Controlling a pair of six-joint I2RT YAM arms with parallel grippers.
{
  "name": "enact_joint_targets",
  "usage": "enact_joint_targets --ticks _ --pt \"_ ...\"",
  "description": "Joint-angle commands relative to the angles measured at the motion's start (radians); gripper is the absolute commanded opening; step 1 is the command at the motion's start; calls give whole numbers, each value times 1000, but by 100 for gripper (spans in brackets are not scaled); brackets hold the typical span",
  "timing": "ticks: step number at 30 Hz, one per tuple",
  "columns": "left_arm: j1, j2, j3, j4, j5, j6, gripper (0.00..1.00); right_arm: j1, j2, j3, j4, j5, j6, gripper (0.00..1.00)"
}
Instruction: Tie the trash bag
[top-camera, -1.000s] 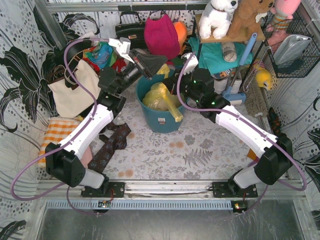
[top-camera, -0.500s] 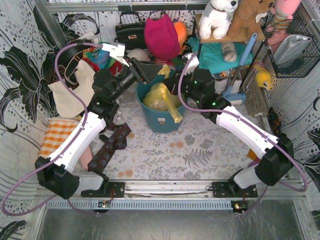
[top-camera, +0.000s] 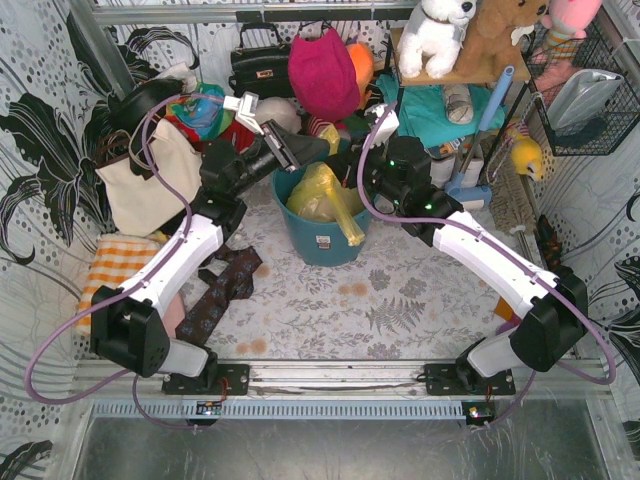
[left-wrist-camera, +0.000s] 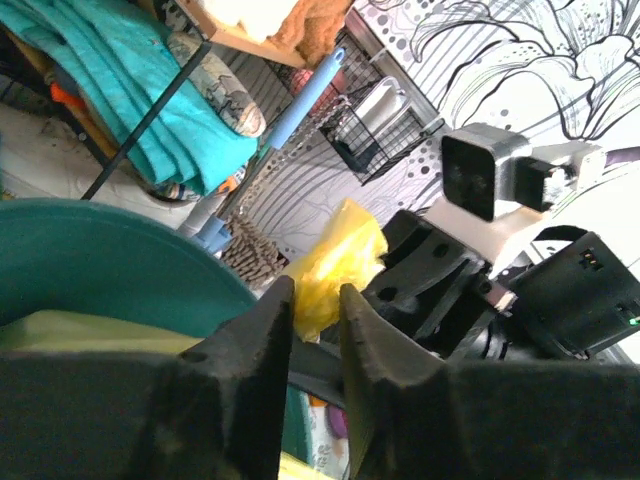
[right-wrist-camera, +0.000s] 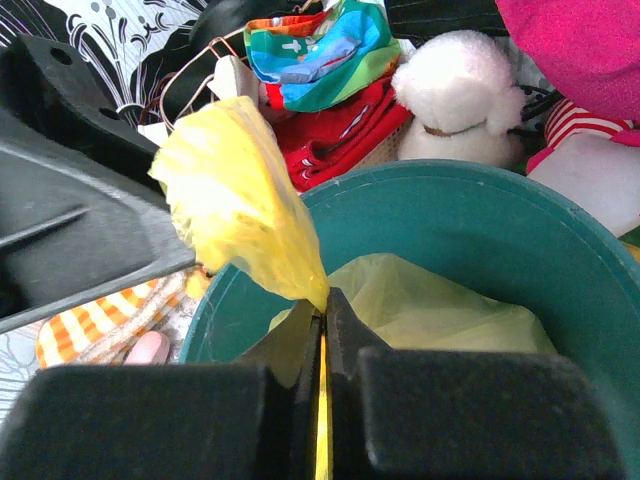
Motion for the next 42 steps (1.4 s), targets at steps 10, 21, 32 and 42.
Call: enact_joint_targets --ticks 10,21,32,42 --pt "37 41 82 134 73 -98 52 0 -19 32 37 -34 15 0" --pt "37 30 52 130 131 -104 50 0 -24 36 33 -19 14 0" --pt "39 -12 22 49 112 -43 46 1 -14 54 27 -21 11 0" --pt "41 30 109 41 80 -47 39 2 -36 33 6 -50 9 0"
